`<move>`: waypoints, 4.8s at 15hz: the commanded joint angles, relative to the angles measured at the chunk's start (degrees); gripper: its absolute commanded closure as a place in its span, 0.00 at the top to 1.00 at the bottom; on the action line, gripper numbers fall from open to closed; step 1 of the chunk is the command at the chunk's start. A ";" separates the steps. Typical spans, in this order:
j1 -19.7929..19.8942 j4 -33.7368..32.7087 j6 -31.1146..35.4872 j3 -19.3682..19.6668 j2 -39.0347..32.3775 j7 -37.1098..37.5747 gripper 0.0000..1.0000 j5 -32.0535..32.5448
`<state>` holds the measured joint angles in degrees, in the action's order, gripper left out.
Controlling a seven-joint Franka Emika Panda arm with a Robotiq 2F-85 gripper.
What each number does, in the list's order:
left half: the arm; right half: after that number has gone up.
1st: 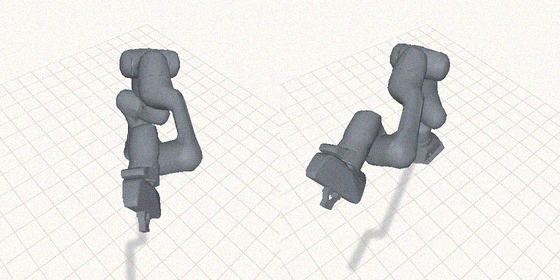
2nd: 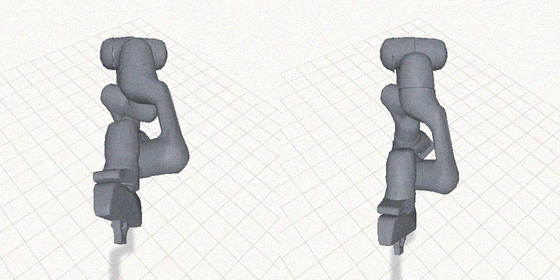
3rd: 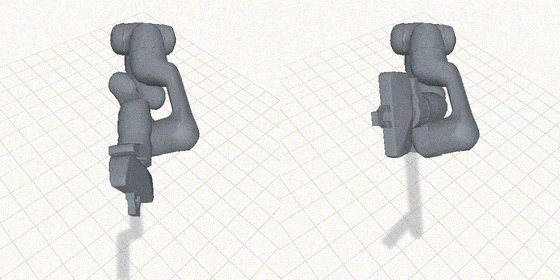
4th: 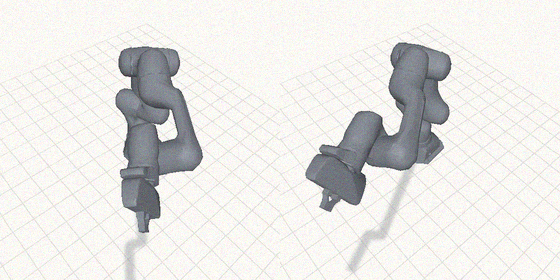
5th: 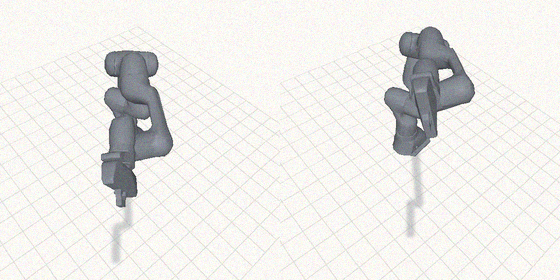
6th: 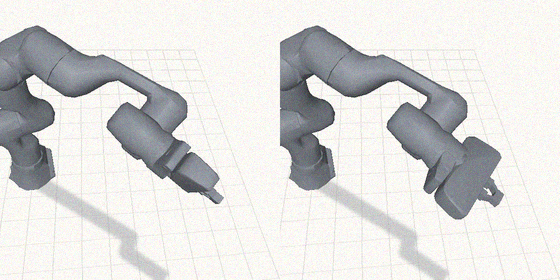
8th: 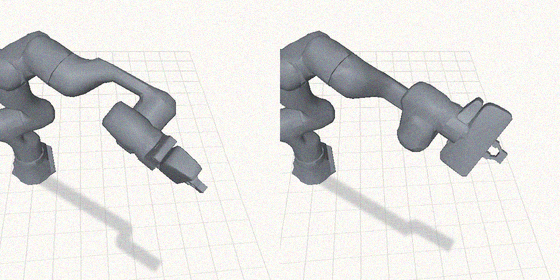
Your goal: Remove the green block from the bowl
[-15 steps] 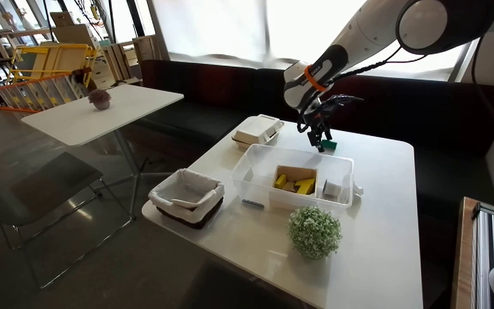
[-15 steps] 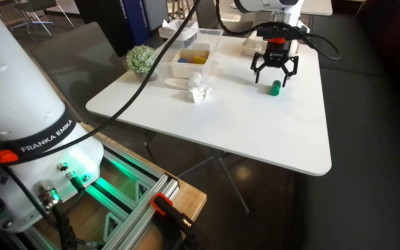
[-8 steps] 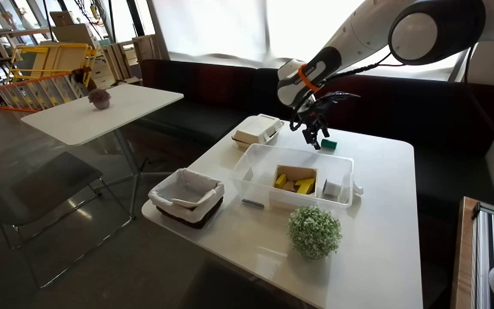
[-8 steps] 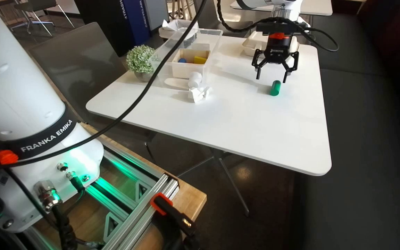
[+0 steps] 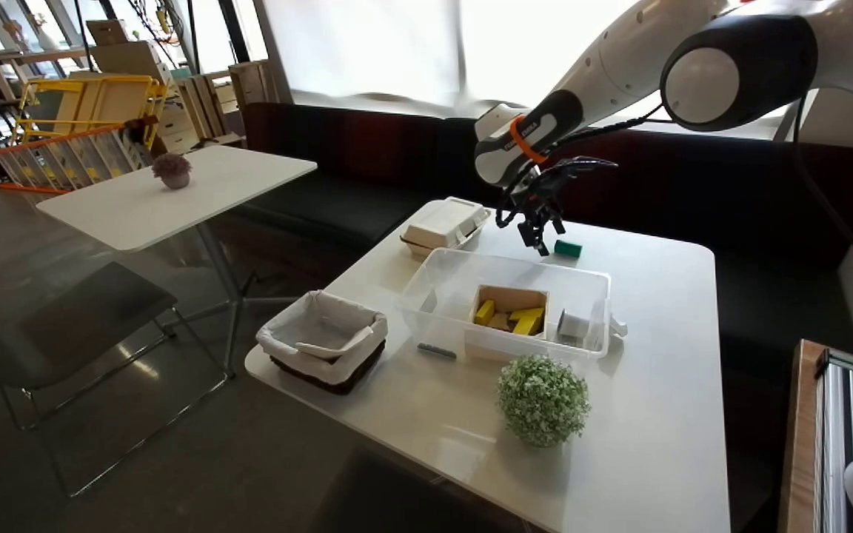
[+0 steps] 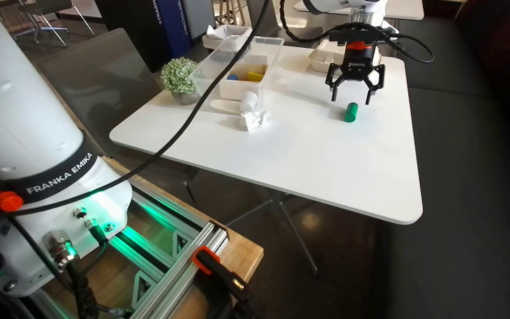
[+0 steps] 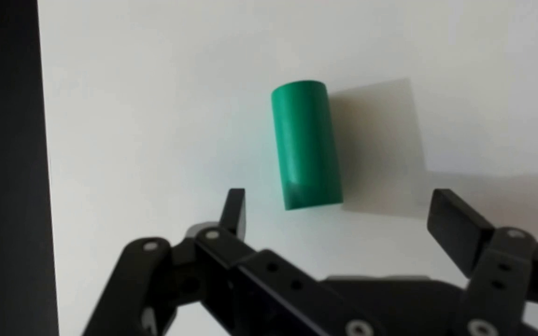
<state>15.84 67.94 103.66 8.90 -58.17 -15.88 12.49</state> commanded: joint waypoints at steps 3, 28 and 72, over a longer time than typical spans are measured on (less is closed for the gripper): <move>-0.07 -1.33 -1.18 0.32 -0.73 0.88 1.00 0.22; -0.21 -24.08 -24.71 1.35 -14.26 -2.48 0.85 3.11; 25.69 -5.53 11.29 -20.94 -0.97 -48.06 0.08 -26.35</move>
<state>37.36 51.08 108.78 -8.06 -64.82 -57.64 -9.06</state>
